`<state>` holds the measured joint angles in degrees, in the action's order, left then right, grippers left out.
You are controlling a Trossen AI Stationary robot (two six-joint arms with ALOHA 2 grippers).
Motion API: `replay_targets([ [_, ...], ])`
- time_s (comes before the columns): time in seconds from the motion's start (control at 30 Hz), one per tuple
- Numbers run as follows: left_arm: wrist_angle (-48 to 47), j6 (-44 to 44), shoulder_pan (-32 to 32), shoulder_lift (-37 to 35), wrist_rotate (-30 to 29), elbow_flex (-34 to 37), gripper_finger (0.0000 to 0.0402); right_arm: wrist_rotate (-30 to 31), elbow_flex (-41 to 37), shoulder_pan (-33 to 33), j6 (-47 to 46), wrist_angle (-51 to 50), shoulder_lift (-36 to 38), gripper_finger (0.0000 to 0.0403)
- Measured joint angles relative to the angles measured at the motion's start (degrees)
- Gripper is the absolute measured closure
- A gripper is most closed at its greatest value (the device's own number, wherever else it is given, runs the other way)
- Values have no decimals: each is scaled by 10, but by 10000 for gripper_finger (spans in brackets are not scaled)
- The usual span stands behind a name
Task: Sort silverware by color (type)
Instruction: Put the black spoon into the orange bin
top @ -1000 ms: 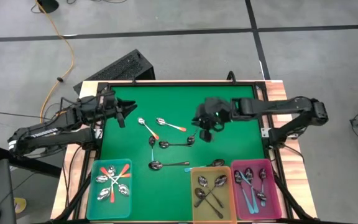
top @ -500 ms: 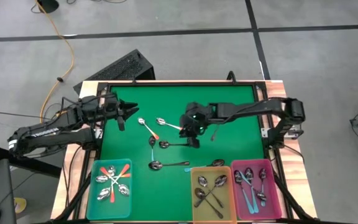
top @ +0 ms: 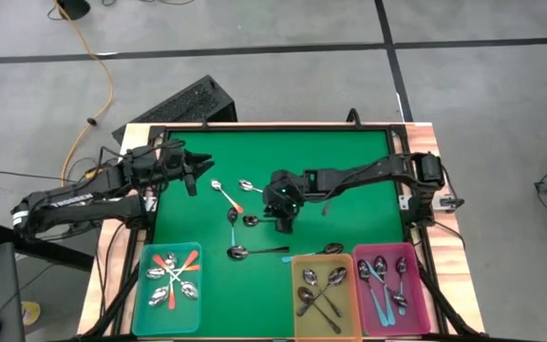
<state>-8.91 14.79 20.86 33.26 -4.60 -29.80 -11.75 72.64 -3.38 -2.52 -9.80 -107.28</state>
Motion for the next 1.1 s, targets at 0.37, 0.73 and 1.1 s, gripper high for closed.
replay_targets([
  [0.37,35,3,0,15,-3,0,296,-1,1,8,0,-11,24,320],
  [0.73,36,11,0,44,-3,0,296,1,0,10,0,-3,32,320],
  [1.1,40,7,0,43,-15,0,296,16,0,6,10,126,32,320],
])
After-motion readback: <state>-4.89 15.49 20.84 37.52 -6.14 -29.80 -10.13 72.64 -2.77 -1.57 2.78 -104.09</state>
